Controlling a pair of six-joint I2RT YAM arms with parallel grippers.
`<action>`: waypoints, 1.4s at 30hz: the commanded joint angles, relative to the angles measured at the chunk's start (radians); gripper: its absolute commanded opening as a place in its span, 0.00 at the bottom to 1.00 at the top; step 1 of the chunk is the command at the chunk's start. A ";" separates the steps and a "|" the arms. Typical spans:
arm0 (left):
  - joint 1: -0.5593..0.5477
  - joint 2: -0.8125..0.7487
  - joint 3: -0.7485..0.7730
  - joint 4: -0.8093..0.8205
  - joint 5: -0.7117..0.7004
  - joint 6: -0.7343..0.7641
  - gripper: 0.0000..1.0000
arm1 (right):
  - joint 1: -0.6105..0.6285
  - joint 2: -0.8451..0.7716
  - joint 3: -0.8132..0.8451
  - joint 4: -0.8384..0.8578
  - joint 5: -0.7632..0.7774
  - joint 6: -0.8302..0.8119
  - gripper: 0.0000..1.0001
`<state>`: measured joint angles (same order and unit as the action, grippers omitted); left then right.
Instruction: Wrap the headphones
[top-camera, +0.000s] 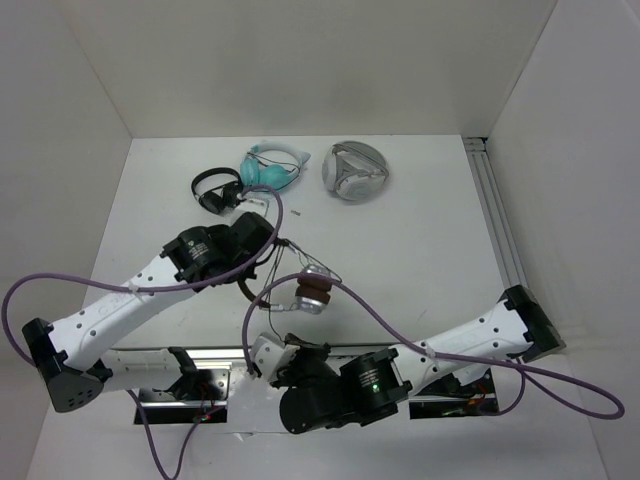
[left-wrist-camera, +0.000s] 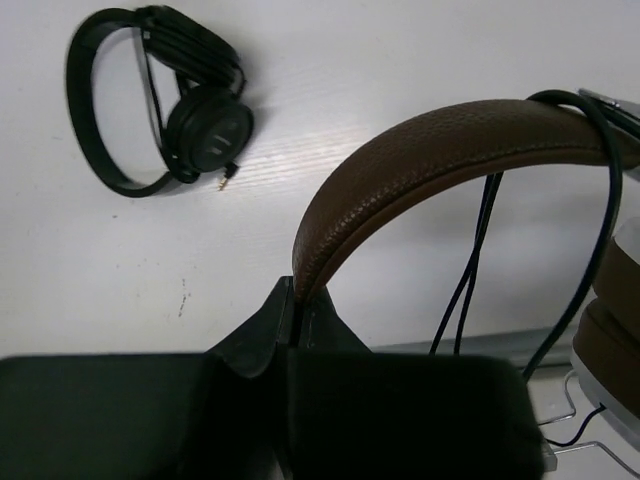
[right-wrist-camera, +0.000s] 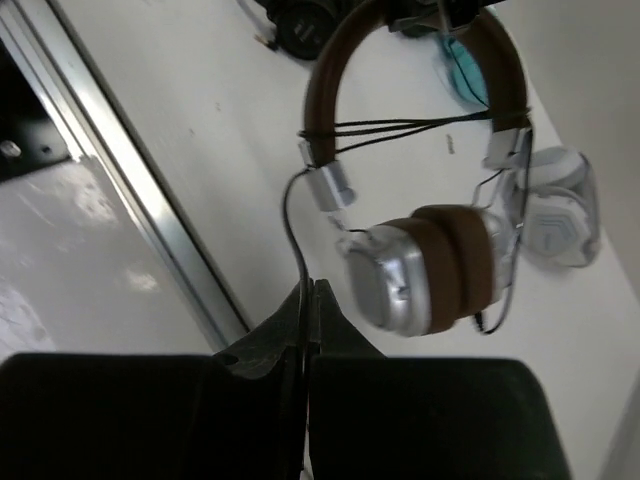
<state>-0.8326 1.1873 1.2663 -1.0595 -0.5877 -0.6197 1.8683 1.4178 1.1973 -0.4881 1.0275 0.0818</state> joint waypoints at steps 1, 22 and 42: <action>-0.036 -0.038 -0.024 0.101 0.120 0.135 0.00 | 0.021 0.038 0.077 -0.276 0.101 0.009 0.00; -0.258 -0.068 -0.125 0.131 0.480 0.235 0.00 | 0.009 -0.201 -0.022 -0.325 0.200 -0.020 0.17; -0.258 -0.117 -0.091 0.159 0.580 0.275 0.00 | -0.327 -0.448 -0.317 0.095 -0.131 -0.303 0.34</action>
<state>-1.0851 1.0958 1.1389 -0.8997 -0.0475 -0.3687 1.5772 0.9783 0.8928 -0.4927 0.9356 -0.1864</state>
